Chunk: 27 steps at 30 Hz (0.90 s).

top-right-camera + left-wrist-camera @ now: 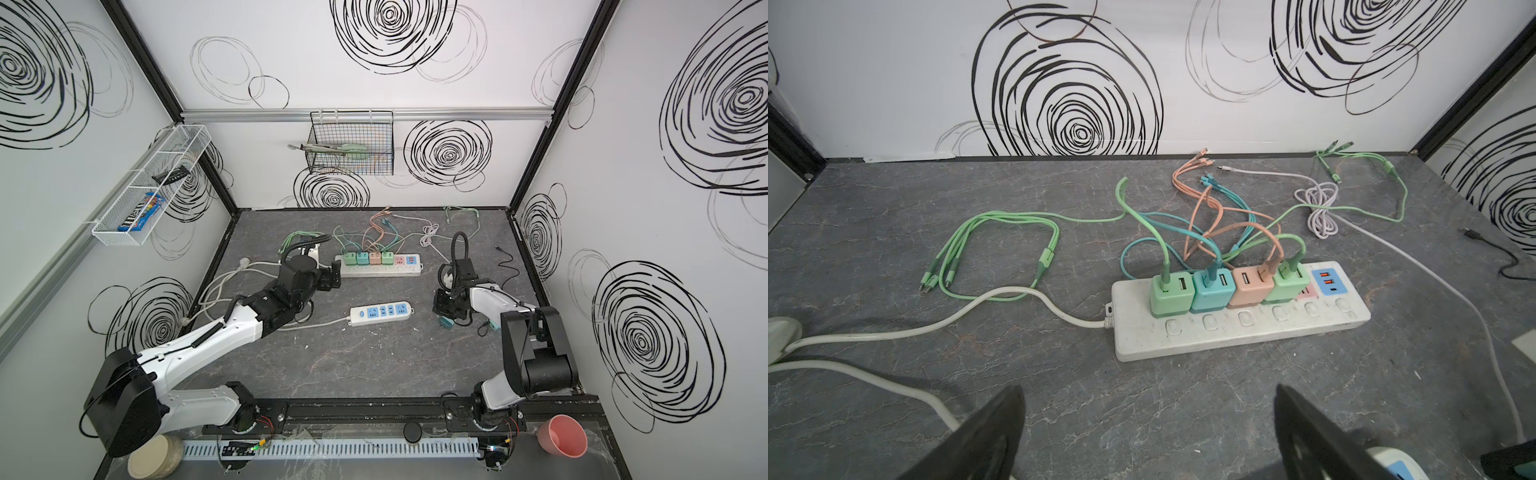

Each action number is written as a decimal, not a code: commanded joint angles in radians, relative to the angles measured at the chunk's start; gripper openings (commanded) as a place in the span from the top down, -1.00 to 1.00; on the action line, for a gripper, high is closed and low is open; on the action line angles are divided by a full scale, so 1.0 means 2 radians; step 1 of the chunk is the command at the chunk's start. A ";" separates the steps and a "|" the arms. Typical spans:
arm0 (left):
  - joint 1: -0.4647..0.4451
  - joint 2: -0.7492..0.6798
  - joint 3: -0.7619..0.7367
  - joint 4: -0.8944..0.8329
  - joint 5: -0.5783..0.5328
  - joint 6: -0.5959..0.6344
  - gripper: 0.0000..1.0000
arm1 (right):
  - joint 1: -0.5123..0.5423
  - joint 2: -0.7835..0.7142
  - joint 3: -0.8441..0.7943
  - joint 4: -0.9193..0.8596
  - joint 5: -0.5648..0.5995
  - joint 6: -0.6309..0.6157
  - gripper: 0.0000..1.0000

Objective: Insert the plug
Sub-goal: 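Lower the right gripper around the teal charger body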

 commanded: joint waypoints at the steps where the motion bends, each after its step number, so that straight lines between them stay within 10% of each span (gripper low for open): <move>1: 0.005 0.006 -0.007 0.028 0.006 0.008 -0.92 | 0.009 -0.037 -0.001 -0.048 0.033 0.025 -0.25; 4: 0.006 0.009 -0.007 0.031 0.008 0.008 -0.92 | 0.016 -0.069 -0.001 -0.056 0.057 0.062 -0.80; 27: 0.016 0.015 -0.018 0.038 0.017 0.005 -0.93 | 0.013 -0.068 -0.030 -0.097 0.177 0.094 -0.82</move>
